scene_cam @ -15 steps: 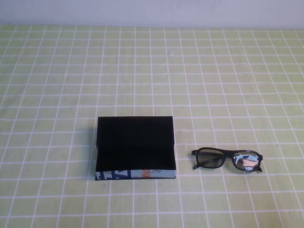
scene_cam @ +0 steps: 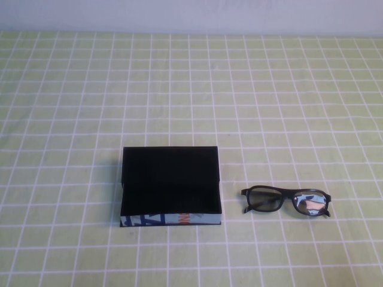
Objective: Return glasses to glasses case
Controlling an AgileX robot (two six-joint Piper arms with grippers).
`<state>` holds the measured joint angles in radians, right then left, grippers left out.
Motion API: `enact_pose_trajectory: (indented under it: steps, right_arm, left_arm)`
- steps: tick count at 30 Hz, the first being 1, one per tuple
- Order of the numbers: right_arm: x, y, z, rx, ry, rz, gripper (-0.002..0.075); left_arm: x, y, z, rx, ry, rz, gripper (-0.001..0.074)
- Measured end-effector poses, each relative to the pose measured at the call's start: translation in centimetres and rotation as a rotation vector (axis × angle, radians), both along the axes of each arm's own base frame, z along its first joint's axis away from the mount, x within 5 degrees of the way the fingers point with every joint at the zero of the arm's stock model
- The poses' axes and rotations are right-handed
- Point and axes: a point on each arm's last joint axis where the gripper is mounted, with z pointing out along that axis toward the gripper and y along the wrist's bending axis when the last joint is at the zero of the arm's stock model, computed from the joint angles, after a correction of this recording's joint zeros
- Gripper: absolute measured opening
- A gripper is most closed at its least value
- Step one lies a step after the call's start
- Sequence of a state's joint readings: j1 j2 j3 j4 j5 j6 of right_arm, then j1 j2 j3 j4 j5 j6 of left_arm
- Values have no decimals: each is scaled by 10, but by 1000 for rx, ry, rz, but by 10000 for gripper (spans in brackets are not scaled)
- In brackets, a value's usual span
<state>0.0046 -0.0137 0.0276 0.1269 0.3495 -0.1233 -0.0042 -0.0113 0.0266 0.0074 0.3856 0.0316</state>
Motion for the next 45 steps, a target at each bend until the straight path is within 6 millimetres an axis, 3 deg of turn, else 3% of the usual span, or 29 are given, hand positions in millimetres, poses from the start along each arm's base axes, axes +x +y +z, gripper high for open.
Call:
enact_pose_trajectory:
  steps: [24, 30, 38, 45]
  right_arm:
    - [0, 1, 0, 38, 0, 3, -11]
    - [0, 8, 4, 288, -13, 16, -11]
    - [3, 6, 22, 726, -154, -47, -11]
    - [3, 4, 26, 899, -183, -78, -11]
  left_arm:
    - [0, 0, 0, 0, 0, 0, -2]
    - [0, 0, 0, 0, 0, 0, -2]
    - [0, 0, 0, 0, 0, 0, -2]
    - [0, 0, 0, 0, 0, 0, -2]
